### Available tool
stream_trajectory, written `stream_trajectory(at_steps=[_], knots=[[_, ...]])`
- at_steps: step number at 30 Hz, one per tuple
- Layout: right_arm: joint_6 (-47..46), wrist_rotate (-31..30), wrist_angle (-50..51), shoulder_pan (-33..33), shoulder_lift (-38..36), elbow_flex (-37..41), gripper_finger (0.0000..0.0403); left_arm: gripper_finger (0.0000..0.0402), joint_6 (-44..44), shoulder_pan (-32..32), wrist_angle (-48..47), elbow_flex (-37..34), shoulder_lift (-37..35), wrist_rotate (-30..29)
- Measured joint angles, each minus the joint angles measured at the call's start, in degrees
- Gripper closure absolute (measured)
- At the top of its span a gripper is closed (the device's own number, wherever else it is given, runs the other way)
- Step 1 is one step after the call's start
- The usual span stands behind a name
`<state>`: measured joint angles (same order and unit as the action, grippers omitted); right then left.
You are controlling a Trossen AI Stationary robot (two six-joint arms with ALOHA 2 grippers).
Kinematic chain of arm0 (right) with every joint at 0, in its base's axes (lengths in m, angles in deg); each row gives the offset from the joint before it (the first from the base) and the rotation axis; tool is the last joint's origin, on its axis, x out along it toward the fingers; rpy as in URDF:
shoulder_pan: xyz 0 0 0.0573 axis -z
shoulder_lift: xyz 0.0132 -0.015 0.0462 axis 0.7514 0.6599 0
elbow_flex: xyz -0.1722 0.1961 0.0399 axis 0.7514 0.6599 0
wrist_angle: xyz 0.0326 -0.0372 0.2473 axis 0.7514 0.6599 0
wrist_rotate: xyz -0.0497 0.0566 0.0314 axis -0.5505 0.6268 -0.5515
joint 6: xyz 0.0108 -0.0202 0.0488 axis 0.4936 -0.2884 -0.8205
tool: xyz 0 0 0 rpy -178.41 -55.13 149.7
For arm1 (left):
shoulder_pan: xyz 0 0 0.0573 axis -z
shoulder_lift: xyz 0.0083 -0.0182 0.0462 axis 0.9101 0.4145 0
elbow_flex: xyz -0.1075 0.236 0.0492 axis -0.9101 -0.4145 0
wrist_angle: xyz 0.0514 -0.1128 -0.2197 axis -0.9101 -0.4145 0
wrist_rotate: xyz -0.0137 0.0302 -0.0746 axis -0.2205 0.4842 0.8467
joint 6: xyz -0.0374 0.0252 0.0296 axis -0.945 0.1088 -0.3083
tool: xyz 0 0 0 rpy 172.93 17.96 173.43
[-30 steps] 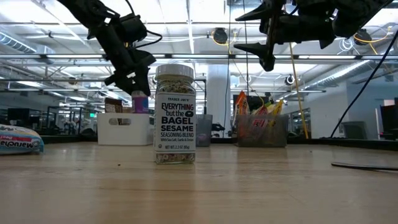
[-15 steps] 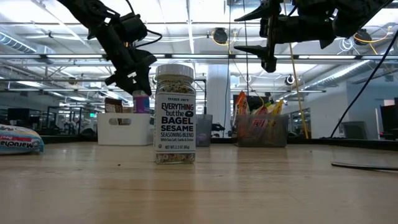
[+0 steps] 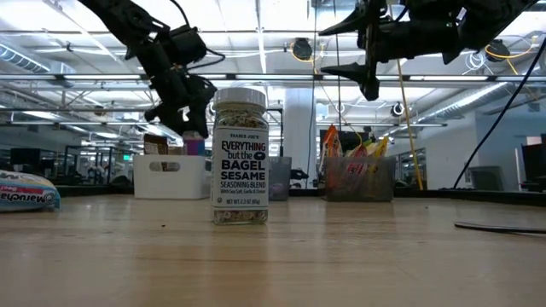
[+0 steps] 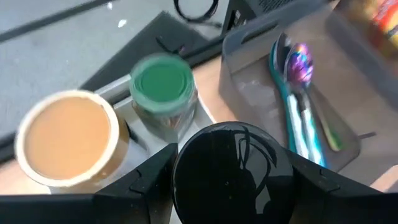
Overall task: Pick & Place Food Item
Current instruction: Put the black seasoning bottle into the white bin
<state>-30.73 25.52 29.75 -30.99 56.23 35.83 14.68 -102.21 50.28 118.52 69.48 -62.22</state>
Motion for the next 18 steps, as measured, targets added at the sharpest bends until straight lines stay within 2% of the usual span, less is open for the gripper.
stream_trajectory(at_steps=[18], knots=[[1.0, -3.3, 1.7, -0.1, 0.0, 0.0, 0.0133, 0.0182, -6.2, 2.3, 3.6, 0.0, 7.3, -5.8]])
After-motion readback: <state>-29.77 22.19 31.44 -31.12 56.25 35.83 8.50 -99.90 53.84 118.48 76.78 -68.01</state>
